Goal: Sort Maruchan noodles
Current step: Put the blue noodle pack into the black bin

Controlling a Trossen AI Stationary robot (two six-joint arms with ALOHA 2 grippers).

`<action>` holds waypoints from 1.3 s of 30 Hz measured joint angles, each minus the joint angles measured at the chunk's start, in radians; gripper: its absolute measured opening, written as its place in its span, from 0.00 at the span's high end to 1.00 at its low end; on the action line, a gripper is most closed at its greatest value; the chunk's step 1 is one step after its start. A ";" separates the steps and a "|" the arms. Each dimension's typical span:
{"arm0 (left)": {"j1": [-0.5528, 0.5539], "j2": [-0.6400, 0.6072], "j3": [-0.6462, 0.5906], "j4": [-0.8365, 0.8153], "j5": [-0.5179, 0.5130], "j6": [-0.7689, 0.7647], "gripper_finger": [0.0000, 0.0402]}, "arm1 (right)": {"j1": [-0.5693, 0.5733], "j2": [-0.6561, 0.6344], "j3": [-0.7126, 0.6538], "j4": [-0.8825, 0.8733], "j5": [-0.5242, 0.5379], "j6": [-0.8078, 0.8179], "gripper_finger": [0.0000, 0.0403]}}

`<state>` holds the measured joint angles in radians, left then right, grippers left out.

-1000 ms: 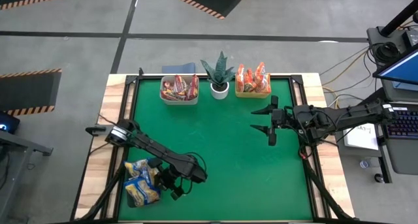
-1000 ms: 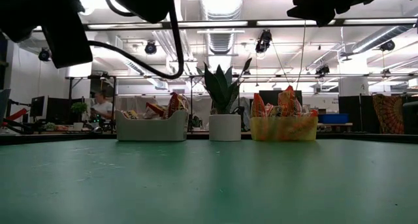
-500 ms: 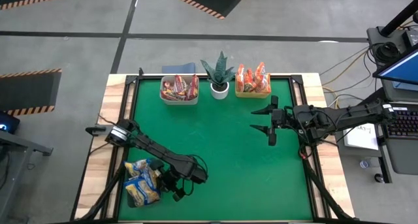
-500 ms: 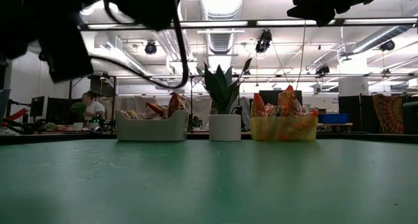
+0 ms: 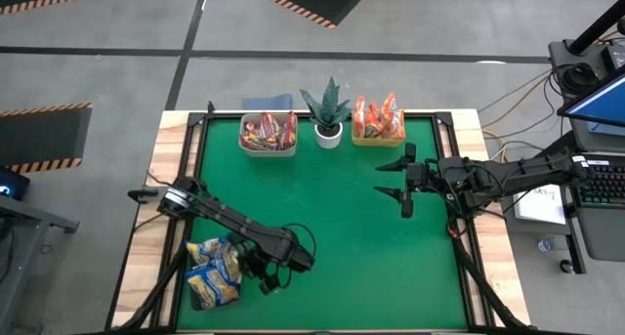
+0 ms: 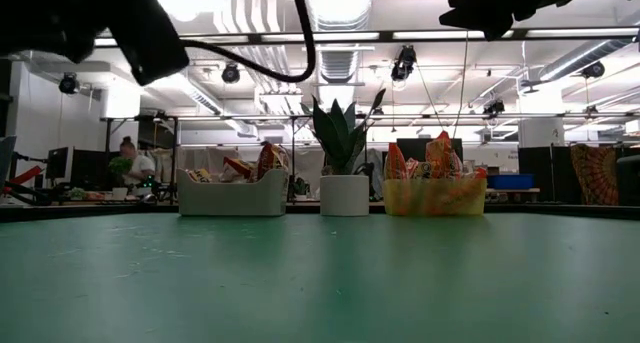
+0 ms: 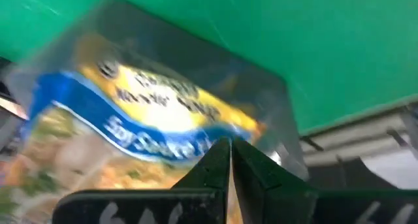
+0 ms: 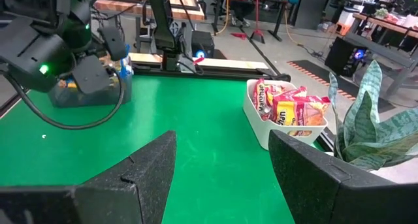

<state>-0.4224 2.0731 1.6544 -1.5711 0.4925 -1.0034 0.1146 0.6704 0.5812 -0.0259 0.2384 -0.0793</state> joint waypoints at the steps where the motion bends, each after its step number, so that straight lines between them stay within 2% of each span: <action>1: 0.001 0.000 -0.004 0.000 -0.016 0.001 1.00 | 0.000 0.000 0.000 0.000 0.000 0.000 0.42; 12: 0.003 0.007 -0.122 0.024 0.047 -0.002 1.00 | 0.000 0.001 0.000 0.000 0.000 0.000 0.42; 18: 0.003 0.008 -0.133 0.139 0.047 -0.027 1.00 | 0.000 0.001 0.000 0.000 0.000 -0.001 0.42; 22: 0.003 0.008 -0.131 0.152 0.048 -0.029 1.00 | 0.000 0.001 0.000 -0.001 0.000 -0.001 0.42; 28: 0.012 0.004 -0.013 0.063 0.067 0.004 1.00 | 0.000 0.001 0.000 -0.001 0.000 -0.003 0.42; 30: 0.013 0.003 0.052 0.002 0.034 0.015 1.00 | 0.000 0.000 0.000 -0.001 0.000 -0.003 0.42; 34: 0.013 -0.030 0.131 -0.001 -0.045 0.033 1.00 | 0.000 0.001 0.000 -0.001 0.000 -0.003 0.42; 39: -0.012 -0.052 0.219 0.004 -0.128 0.151 1.00 | 0.000 0.003 -0.002 -0.002 0.000 -0.005 0.42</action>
<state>-0.4342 2.0213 1.8736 -1.5670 0.3650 -0.8519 0.1143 0.6731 0.5793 -0.0284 0.2386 -0.0842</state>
